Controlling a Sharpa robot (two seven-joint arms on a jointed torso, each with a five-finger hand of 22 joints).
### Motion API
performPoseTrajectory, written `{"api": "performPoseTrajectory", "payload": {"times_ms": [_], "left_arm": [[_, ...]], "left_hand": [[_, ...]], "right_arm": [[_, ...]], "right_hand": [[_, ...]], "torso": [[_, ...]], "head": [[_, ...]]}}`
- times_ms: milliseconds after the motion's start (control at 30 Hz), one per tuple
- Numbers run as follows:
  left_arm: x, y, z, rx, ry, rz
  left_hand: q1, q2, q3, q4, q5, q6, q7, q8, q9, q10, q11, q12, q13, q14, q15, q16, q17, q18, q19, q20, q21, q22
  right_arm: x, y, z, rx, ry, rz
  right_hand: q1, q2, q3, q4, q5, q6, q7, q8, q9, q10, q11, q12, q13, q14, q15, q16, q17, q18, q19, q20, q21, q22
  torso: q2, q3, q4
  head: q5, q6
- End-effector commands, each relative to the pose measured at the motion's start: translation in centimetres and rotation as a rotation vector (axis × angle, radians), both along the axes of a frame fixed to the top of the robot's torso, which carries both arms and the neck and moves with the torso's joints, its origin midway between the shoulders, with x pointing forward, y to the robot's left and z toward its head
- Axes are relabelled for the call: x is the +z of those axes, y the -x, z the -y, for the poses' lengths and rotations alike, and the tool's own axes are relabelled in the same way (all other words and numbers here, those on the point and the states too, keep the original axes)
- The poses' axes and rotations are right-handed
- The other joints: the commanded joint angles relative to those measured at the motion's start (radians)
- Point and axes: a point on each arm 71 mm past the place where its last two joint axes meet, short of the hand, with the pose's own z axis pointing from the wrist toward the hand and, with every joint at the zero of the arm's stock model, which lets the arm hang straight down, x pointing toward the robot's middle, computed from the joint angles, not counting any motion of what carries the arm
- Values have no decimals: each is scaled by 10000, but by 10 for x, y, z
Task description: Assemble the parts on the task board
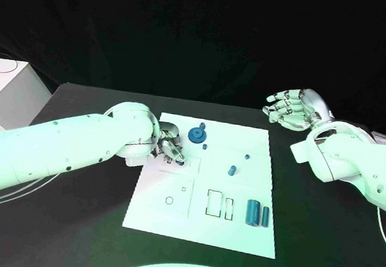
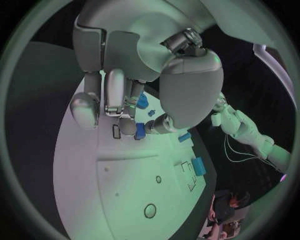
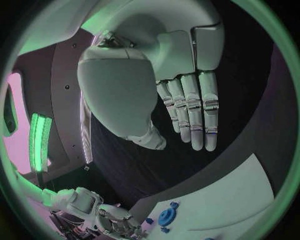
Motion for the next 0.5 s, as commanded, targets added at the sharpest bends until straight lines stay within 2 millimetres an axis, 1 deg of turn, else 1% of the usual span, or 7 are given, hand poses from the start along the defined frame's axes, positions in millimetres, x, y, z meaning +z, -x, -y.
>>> {"api": "performPoseTrajectory", "payload": {"times_ms": [33, 500], "left_arm": [[-1, 2, 3, -254, -63, -151], [-2, 1, 3, -278, -194, -228]], "left_hand": [[-2, 124, 2272, -2251, 34, 90, 10, 30, 9, 6, -14, -11, -5, 568, -59, 43, 1407, -101, 59, 3, 38, 15], [-4, 120, 2294, -2264, 32, 97, 7, 25, 11, 23, -18, -5, 15, 580, -62, 55, 1438, -104, 67, -1, 47, 29]], "right_arm": [[0, 0, -1, 143, 10, -6], [0, 0, -1, 140, 15, -36]], "right_hand": [[-136, 3, 14, -49, 58, -79, 113, 44, -14, 60, 36, -56, -8, 73, 0, -31, -16, 118, 47, -9, -55, -15], [-142, 3, 9, -56, 60, -88, 116, 44, -17, 53, 40, -59, -36, 72, 6, -63, -32, 118, 46, -4, -75, -48]], "torso": [[2, -7, 7], [3, -4, -1]], "head": [[-8, 1], [6, -66]]}}
